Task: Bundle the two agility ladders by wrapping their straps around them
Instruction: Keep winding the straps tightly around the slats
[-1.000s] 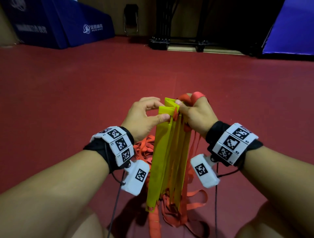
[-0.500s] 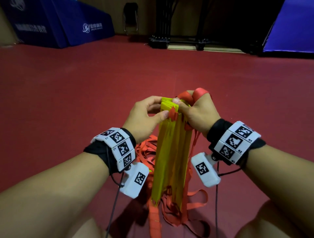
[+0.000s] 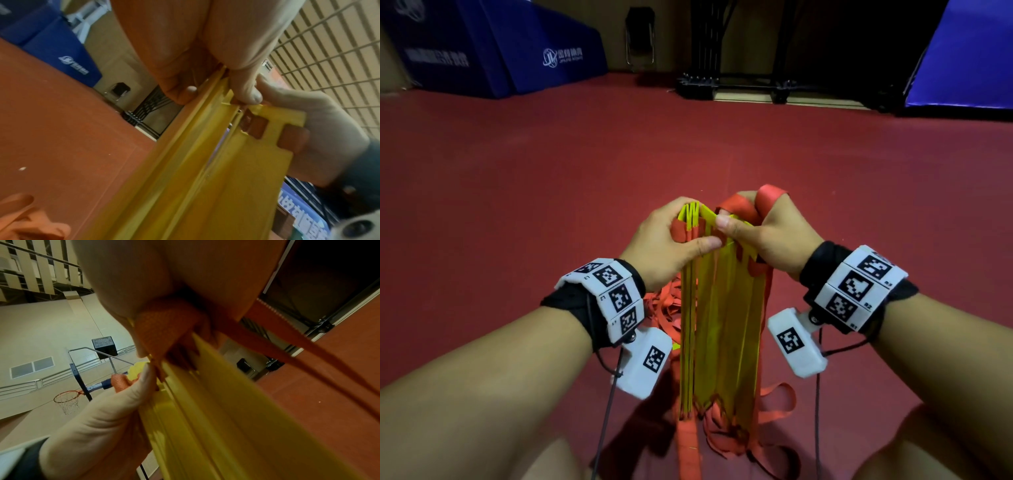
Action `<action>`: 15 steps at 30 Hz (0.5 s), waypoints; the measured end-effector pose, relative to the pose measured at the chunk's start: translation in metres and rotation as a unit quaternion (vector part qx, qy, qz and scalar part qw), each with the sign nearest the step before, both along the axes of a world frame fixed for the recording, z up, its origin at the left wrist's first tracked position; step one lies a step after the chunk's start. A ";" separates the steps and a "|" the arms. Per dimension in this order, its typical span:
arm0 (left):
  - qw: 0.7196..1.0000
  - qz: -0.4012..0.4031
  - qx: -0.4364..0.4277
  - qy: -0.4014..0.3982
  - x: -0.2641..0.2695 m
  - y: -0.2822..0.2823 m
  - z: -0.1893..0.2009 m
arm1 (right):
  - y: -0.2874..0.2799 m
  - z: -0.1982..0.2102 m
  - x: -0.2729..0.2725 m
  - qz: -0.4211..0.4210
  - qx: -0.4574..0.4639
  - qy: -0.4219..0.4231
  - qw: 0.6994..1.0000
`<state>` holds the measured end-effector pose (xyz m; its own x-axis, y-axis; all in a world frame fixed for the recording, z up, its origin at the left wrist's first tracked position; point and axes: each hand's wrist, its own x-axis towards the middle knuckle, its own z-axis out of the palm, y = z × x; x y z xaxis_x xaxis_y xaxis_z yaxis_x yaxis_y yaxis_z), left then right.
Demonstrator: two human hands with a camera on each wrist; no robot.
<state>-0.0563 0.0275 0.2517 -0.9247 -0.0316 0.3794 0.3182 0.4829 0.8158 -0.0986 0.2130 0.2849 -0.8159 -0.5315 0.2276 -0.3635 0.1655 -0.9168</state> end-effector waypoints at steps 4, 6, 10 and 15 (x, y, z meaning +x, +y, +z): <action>0.999 -0.019 0.025 -0.005 -0.001 -0.003 0.000 | 0.002 0.002 0.001 0.034 0.015 -0.006 0.999; 0.998 -0.049 0.034 -0.018 -0.001 -0.001 -0.001 | 0.002 0.001 0.000 0.043 0.017 -0.005 0.999; 0.998 -0.057 0.025 -0.028 -0.001 0.002 -0.003 | 0.004 -0.002 -0.002 0.076 0.002 -0.006 0.997; 1.000 -0.022 0.009 -0.015 -0.005 -0.001 -0.007 | 0.004 -0.010 -0.010 0.070 0.003 -0.002 0.998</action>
